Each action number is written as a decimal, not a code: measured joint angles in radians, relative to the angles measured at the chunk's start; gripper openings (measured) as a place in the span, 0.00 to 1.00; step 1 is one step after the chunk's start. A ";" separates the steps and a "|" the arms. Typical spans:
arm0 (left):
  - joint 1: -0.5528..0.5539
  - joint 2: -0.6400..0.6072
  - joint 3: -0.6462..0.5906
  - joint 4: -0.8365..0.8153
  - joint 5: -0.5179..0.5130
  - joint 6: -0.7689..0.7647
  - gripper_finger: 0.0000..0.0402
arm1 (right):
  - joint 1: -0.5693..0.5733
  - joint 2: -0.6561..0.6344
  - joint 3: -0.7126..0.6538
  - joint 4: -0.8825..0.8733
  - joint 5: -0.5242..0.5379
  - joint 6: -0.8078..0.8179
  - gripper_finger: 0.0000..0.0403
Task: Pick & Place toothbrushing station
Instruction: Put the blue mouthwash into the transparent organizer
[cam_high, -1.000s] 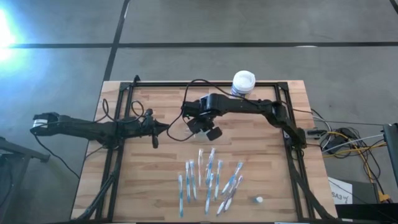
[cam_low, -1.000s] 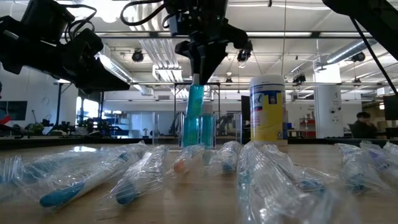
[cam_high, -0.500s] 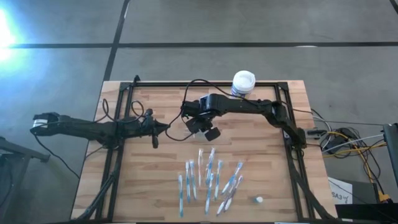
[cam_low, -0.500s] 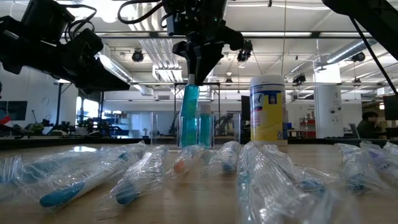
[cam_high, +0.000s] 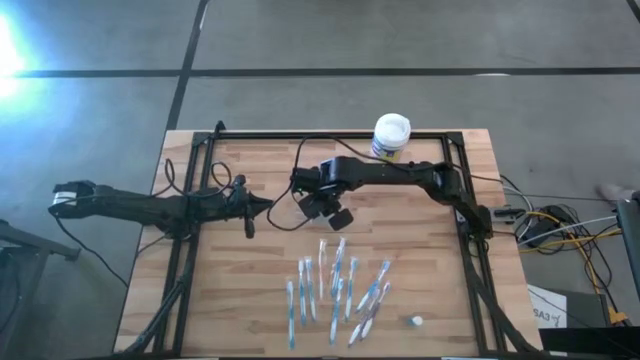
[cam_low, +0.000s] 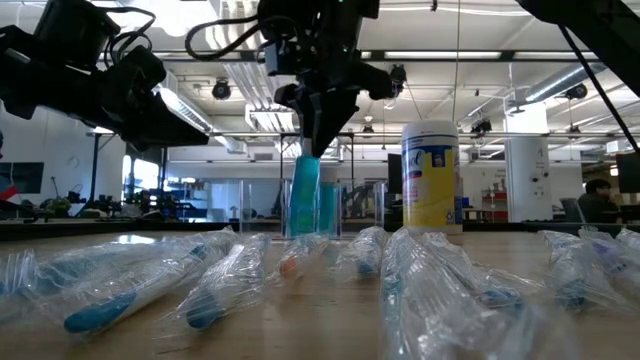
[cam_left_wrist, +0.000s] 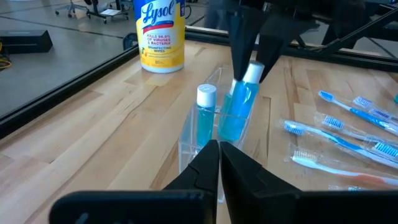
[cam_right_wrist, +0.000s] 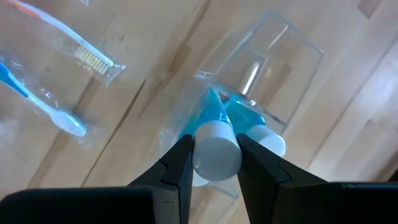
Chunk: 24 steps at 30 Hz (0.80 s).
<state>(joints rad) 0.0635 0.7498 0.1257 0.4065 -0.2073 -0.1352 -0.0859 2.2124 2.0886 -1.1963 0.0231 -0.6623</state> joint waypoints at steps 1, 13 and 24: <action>0.000 0.000 0.000 0.000 0.000 0.000 0.05 | -0.001 0.000 -0.006 0.008 0.000 -0.001 0.22; 0.000 0.000 0.000 0.000 0.000 0.000 0.05 | -0.015 0.000 -0.033 0.040 0.000 0.005 0.23; 0.000 0.000 0.000 0.000 0.000 0.001 0.06 | -0.022 0.000 -0.045 0.077 -0.005 0.001 0.23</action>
<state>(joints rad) 0.0635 0.7498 0.1257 0.4068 -0.2073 -0.1346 -0.1081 2.2124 2.0434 -1.1192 0.0182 -0.6617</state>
